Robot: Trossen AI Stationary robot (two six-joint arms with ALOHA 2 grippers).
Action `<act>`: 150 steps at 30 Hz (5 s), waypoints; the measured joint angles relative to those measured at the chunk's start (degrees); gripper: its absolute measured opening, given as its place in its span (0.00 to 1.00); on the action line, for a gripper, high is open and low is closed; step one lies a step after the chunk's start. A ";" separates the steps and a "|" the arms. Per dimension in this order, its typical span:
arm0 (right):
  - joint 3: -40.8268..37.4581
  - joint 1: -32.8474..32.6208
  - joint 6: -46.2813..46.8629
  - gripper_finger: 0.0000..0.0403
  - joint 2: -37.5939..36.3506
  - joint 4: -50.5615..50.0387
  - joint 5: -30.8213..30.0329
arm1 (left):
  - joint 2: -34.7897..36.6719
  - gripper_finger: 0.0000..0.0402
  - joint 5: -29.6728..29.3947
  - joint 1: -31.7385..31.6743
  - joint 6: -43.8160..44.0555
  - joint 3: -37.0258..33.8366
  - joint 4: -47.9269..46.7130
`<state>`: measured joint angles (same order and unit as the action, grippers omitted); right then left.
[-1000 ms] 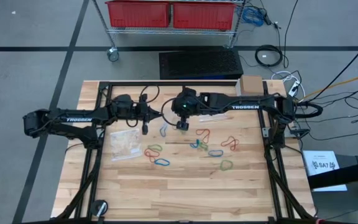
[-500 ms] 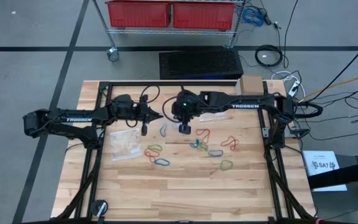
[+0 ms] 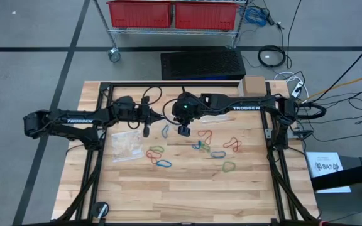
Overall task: Sort rubber bands
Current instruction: Open the top left transparent zip bag, then put the green rubber band into the open transparent zip bag
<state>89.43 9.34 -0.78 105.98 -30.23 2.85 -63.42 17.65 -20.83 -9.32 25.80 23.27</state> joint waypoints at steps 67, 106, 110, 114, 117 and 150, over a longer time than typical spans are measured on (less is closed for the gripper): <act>-10.93 -1.00 9.36 0.25 3.32 30.31 -13.48 | 0.00 0.00 -19.01 6.63 9.05 0.00 0.38; -10.86 0.50 5.07 0.47 2.83 30.53 -2.39 | 0.00 0.00 -22.95 10.47 10.77 0.02 4.68; -10.86 0.48 6.27 0.47 1.34 26.11 -1.00 | 0.00 0.00 -23.08 10.48 10.51 0.02 4.71; -10.88 0.46 6.21 0.46 -0.12 24.04 -0.96 | 0.00 0.00 -23.11 10.29 10.51 0.02 4.29; -10.87 0.47 6.05 0.48 -1.78 22.55 -0.98 | 0.00 0.00 -23.37 10.26 10.51 0.02 3.42; -20.50 -5.55 19.97 0.53 -5.80 8.51 0.92 | 0.00 0.00 -23.97 10.24 10.12 0.02 1.69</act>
<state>68.92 3.79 19.19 100.18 -21.72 3.77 -63.42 -6.32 -10.59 0.80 25.82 24.96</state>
